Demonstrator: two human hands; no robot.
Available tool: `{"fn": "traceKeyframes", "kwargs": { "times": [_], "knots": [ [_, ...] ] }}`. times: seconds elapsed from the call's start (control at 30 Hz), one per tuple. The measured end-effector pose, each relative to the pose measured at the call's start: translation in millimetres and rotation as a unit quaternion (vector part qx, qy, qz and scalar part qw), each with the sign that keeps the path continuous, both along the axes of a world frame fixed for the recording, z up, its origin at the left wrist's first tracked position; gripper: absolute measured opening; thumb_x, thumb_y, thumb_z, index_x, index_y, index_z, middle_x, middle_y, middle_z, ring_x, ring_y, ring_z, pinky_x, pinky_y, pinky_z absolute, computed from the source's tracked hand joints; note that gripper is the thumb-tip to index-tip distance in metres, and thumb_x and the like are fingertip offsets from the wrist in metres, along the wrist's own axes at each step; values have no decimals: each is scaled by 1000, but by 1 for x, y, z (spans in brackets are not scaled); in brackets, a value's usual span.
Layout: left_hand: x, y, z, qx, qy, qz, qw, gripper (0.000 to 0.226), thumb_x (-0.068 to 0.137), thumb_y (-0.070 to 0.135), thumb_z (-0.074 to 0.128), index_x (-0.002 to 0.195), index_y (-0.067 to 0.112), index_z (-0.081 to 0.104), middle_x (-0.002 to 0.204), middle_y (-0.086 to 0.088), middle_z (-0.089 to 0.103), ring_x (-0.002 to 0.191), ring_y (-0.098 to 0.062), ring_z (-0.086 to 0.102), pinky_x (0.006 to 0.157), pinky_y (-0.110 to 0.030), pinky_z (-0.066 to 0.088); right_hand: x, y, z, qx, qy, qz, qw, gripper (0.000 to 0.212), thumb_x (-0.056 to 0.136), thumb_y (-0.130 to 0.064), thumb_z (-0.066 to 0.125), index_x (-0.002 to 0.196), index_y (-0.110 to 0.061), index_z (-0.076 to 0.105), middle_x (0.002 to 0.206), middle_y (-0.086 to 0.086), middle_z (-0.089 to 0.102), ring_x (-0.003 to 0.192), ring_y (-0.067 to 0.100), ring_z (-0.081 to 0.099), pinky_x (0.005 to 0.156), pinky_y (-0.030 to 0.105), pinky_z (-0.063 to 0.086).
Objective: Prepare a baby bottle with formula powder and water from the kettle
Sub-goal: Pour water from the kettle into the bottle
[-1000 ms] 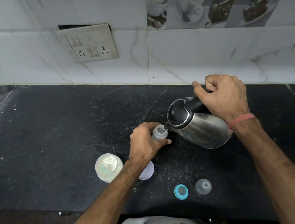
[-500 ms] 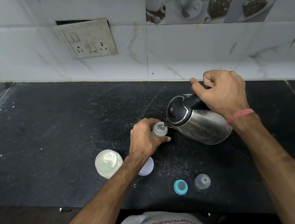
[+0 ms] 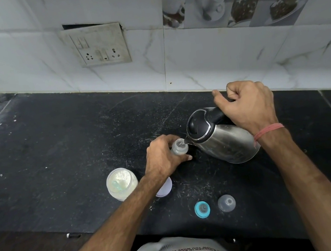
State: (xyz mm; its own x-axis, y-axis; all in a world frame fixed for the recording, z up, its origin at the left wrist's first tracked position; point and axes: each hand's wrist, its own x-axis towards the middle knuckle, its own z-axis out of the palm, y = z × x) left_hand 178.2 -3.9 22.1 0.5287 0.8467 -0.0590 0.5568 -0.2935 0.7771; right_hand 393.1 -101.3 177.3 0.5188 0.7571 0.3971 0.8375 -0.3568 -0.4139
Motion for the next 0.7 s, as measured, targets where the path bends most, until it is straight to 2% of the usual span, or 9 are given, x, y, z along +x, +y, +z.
{"fn": "traceKeyframes", "kwargs": {
  "times": [0.2,0.47,0.7],
  "knots": [
    [0,-1,-1,-4,0,0,1000,58,63,45,112,112,37,81,106,19,78,100,-1,74,91,-34,65,1,-1,-1,-4,2,-3,1000,65,99,-48,70,60,-16,29,51,-6,28,56,20,36,75,41,45],
    [1,-2,-2,-3,0,-3,1000,59,63,43,112,112,36,81,107,17,76,101,-3,73,92,-36,66,2,-2,-2,-12,-5,-1,1000,65,99,-48,70,60,-16,29,51,-6,28,53,19,35,73,36,37],
    [3,-6,-1,3,0,-4,1000,56,65,41,112,112,35,82,106,17,75,100,-2,71,89,-30,62,4,-1,-2,-21,-7,-2,1000,65,100,-49,69,61,-16,29,51,-5,28,52,20,34,73,37,37]
  ]
}}
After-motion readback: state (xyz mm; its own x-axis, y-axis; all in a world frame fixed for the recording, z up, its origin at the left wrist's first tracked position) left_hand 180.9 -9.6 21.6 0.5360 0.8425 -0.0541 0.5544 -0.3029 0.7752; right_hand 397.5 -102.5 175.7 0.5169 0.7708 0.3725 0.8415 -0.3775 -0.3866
